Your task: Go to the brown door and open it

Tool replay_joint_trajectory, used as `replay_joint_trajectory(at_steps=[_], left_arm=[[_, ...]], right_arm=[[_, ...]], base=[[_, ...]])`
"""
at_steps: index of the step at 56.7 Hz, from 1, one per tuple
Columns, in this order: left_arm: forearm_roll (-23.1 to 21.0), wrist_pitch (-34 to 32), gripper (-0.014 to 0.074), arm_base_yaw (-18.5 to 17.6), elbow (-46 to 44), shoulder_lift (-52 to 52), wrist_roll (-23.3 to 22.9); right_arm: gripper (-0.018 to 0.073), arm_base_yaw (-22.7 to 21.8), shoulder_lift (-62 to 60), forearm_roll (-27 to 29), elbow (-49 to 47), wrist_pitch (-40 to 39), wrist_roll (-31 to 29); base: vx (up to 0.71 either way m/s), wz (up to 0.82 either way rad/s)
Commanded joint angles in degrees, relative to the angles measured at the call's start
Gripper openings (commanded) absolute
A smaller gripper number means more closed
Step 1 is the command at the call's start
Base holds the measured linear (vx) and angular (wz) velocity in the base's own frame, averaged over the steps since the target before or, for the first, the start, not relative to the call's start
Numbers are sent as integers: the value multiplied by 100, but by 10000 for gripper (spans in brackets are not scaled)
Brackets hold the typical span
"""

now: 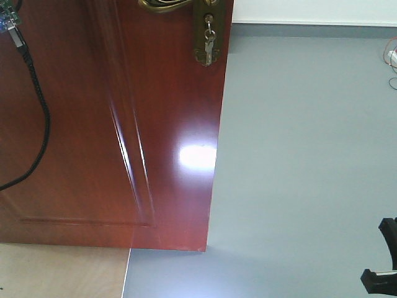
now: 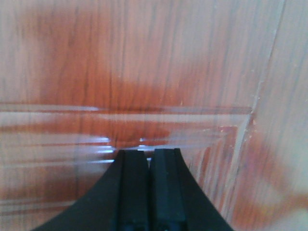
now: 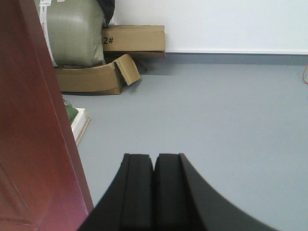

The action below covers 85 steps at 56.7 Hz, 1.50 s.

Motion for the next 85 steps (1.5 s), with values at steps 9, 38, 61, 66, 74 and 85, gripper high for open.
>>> replay_joint_trajectory(at_steps=[9,38,61,66,74,85], left_arm=[[-587,-246,36,1,-213,-206,217],[-4279,-317,36,135,-229,-267,5271],[-4305,-243,36,135,179,-1086,5508],[-4305,-248,36,150,629,-1546,5657],[-4310,-252,36,294,1702,-2457,5662],[-4310,-359,36,529,3205,-3687,5668]], right_arm=[[0,1,-32,-20,25,-441,-37],[0,1,-32,-20,25,-441,-37],[0,1,-32,-20,25,-441,-37],[0,1,-32,-20,25,-441,-37],[0,1,-32,-20,25,-441,-37],[0,1,-32,-20,25,-441,-37]], base=[[0,0],[0,0],[0,0],[0,0],[0,0],[0,0]])
